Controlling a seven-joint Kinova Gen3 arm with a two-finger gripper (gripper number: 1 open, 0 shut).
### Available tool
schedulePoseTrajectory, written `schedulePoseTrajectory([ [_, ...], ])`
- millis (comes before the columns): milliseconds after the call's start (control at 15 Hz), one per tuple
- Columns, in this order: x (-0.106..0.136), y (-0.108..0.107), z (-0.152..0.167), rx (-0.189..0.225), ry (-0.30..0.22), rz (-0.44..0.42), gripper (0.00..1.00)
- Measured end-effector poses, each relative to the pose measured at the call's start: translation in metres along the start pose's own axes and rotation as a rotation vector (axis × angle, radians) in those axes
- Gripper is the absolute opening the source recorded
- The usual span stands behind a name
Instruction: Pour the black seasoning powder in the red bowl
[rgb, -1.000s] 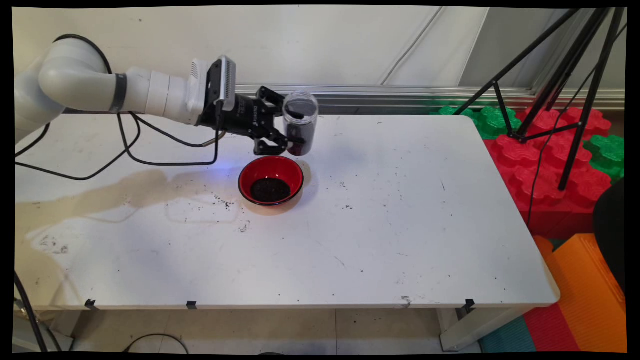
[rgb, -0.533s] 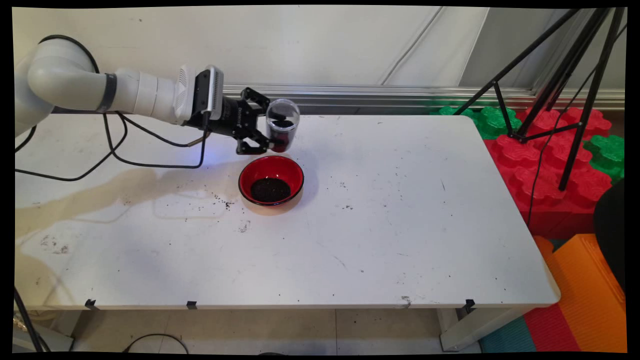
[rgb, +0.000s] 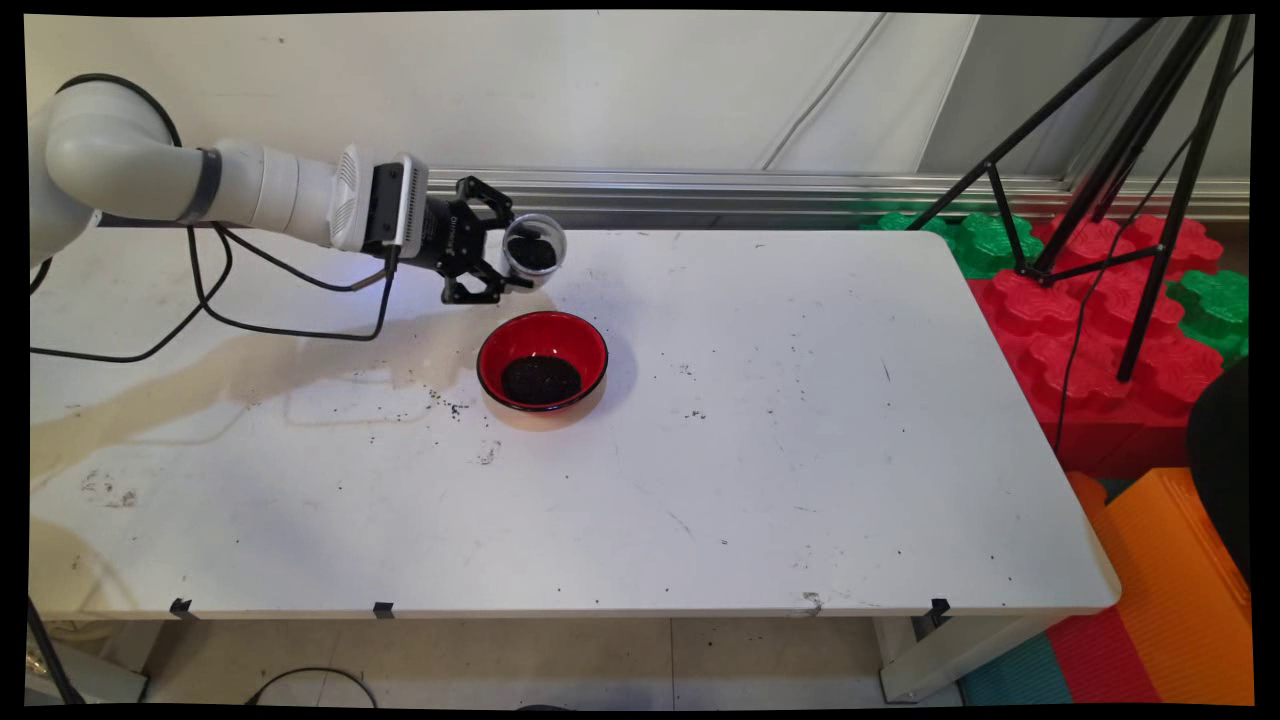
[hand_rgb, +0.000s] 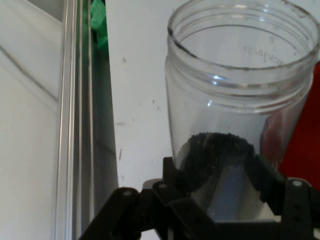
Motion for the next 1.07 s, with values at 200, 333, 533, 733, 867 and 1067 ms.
schedulePoseTrajectory([
  [200, -0.009, 0.0, 0.002, 0.001, -0.02, 0.065, 0.0],
  [333, -0.012, 0.001, 0.004, 0.002, -0.027, 0.098, 0.0],
  [533, -0.015, 0.002, 0.007, 0.002, -0.032, 0.153, 0.0],
  [733, -0.015, 0.003, 0.01, 0.002, -0.033, 0.205, 0.0],
  [867, -0.015, 0.004, 0.012, 0.004, -0.034, 0.249, 0.0],
  [1067, -0.015, 0.005, 0.014, 0.008, -0.036, 0.31, 0.0],
])
